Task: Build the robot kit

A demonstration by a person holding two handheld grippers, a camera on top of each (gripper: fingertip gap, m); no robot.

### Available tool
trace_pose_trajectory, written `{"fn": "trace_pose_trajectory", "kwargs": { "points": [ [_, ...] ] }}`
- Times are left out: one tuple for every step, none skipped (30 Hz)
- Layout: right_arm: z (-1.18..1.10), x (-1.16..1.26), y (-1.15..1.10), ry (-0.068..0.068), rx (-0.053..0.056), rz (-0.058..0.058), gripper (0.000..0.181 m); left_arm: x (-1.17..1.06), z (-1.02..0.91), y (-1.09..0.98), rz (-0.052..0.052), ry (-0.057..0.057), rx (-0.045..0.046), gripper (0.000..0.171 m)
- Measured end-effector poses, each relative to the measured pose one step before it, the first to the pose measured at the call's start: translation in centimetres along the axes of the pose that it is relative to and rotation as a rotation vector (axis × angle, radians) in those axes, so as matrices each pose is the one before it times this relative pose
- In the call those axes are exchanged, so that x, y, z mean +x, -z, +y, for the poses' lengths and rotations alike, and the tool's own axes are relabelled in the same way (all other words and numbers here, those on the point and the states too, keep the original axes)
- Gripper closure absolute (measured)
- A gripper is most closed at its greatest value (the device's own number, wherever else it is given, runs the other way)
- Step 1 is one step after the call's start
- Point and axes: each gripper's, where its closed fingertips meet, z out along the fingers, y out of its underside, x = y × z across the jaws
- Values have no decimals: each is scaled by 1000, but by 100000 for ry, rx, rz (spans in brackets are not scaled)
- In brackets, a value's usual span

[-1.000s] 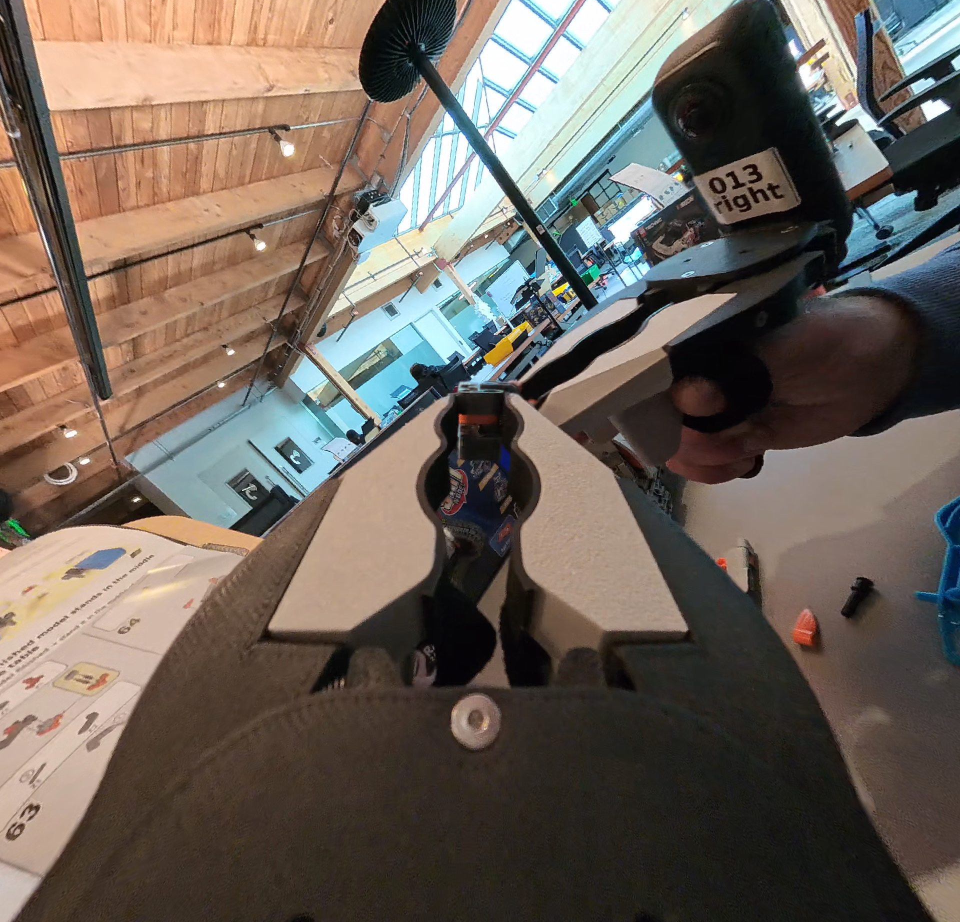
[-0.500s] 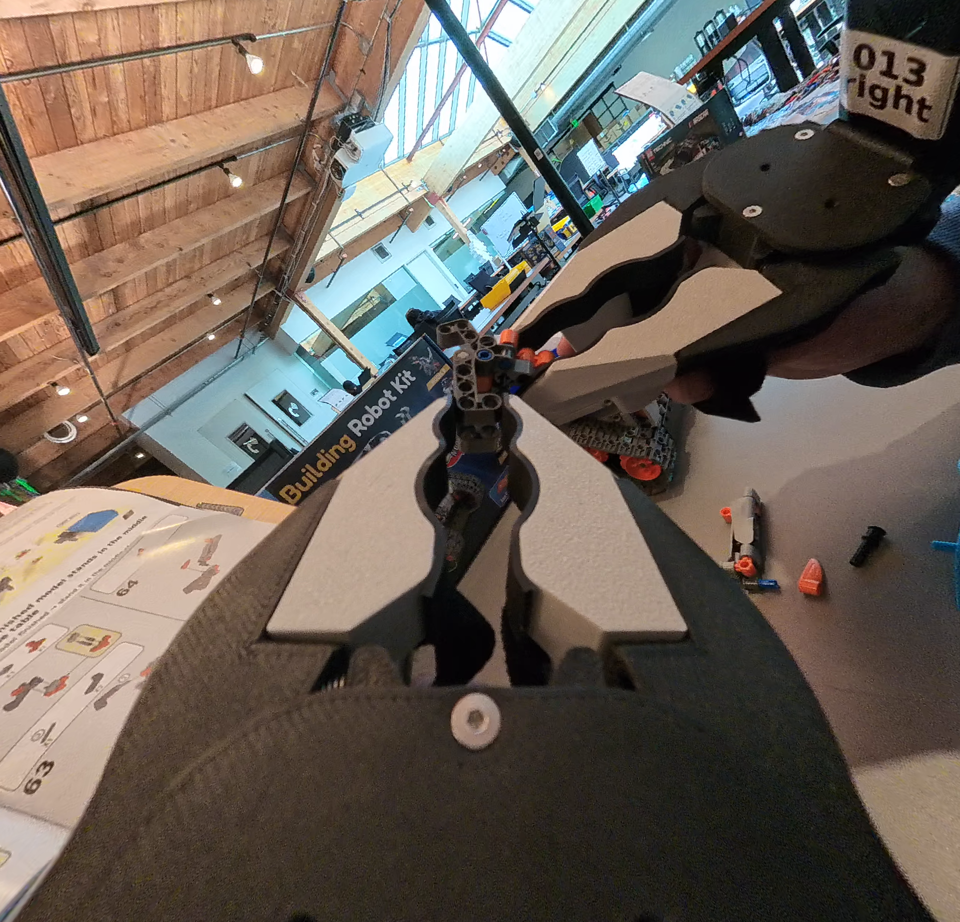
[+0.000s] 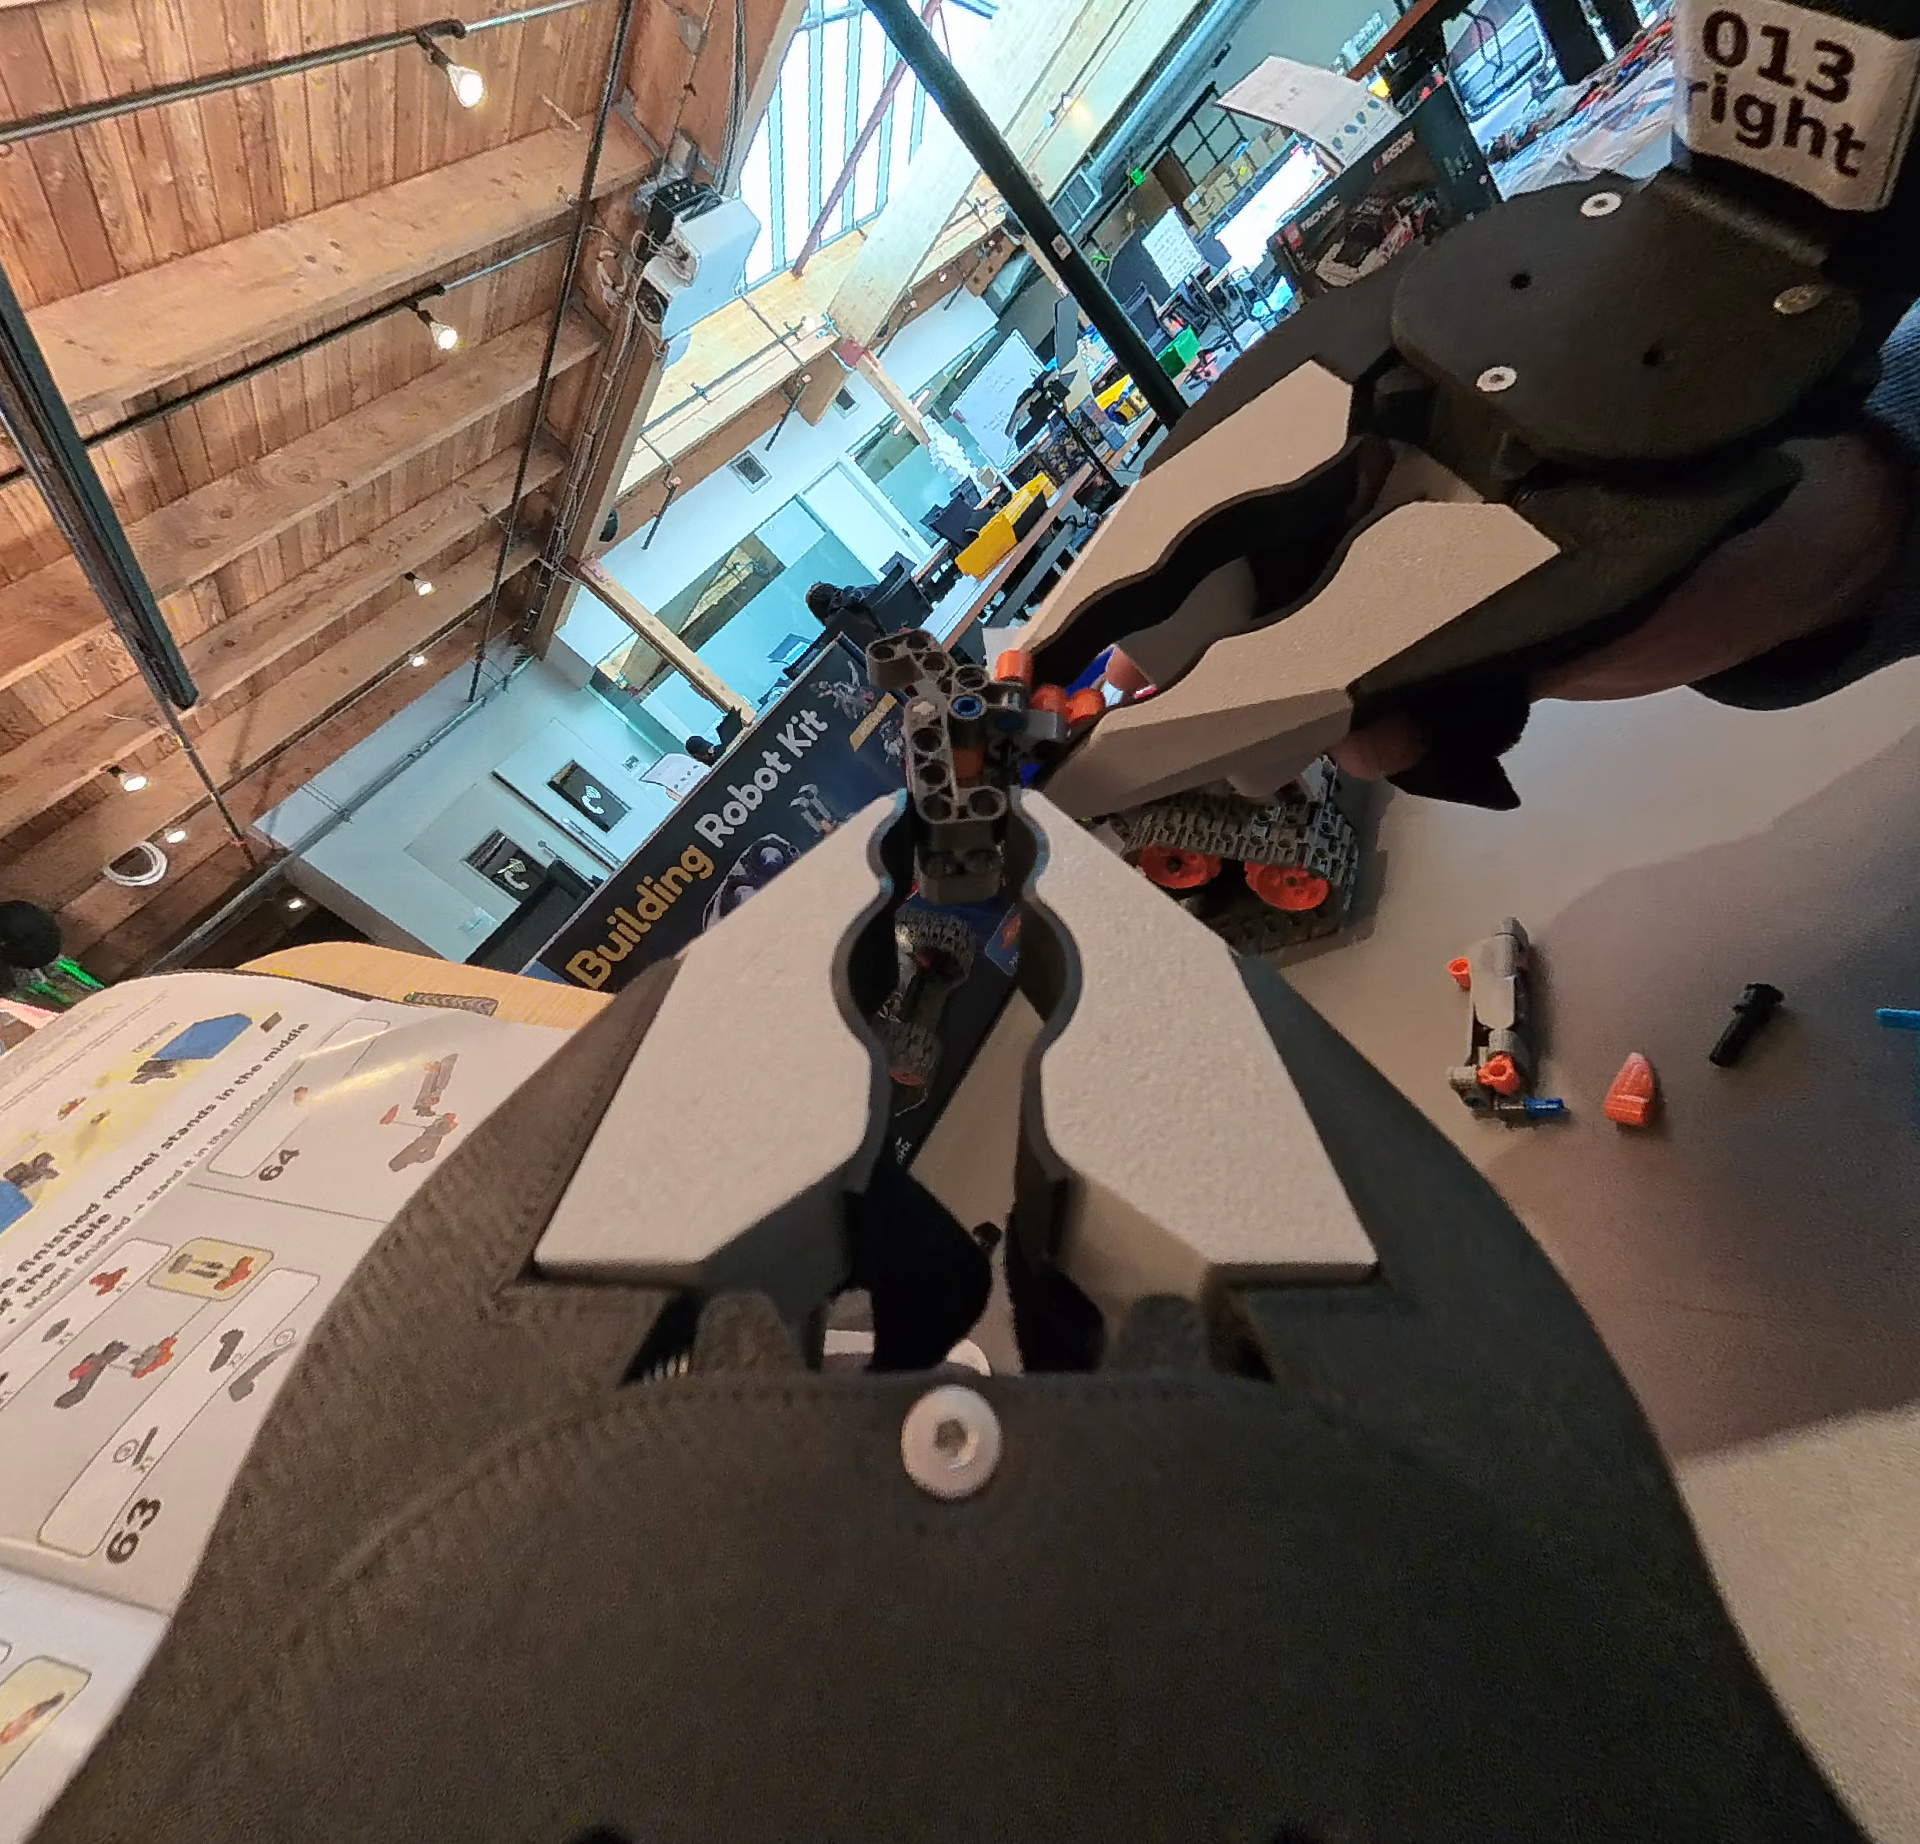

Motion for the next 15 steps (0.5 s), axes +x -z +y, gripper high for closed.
{"fn": "trace_pose_trajectory", "kwargs": {
  "points": [
    [70, 3, -19, -493, -158, -58, 163, 23, 122, -34, 221, 475, -619, 157],
    [61, 11, -22, -417, -146, -88, 163, -2, 45, 2, -91, 207, -189, 157],
    [60, 68, -3, -61, -183, 382, 163, 2, -29, 18, -69, -4, 105, 156],
    [43, 86, -1, 24, -158, 458, 163, 91, -1, 8, 621, 113, -164, 154],
    [38, 57, -1, -280, -76, 113, 163, -16, 31, 3, 30, 187, -374, 152],
    [29, 23, -2, -325, -75, -34, 163, -130, 47, 6, -709, 81, -371, 151],
    [-5, 44, 9, -35, 83, 248, 163, -63, 79, -11, -86, 219, -484, 151],
    [-2, 19, 5, 57, 36, 64, 163, -5, 91, -26, 174, 330, -451, 150],
    [24, -9, -17, -89, -186, -47, 163, -18, 102, -11, -79, 84, -328, 150],
    [16, -8, 1, -98, 57, 9, 163, 6, 90, -20, 22, 8, -337, 150],
    [4, -52, -13, -2, 34, -197, 163, 63, 61, -35, 319, 113, -274, 150],
    [0, -71, -10, 159, -17, -209, 163, 67, 70, -40, 326, -6, -314, 151],
    [10, -60, -22, 12, -56, -171, 163, 25, 61, -36, -135, -259, -322, 151],
    [7, -84, -17, -135, -13, -313, 163, -9, 75, -34, -301, -232, -437, 153],
    [-7, -51, -4, -70, 91, -158, 163, 25, 71, -28, 23, -112, -283, 156]
  ]
}}
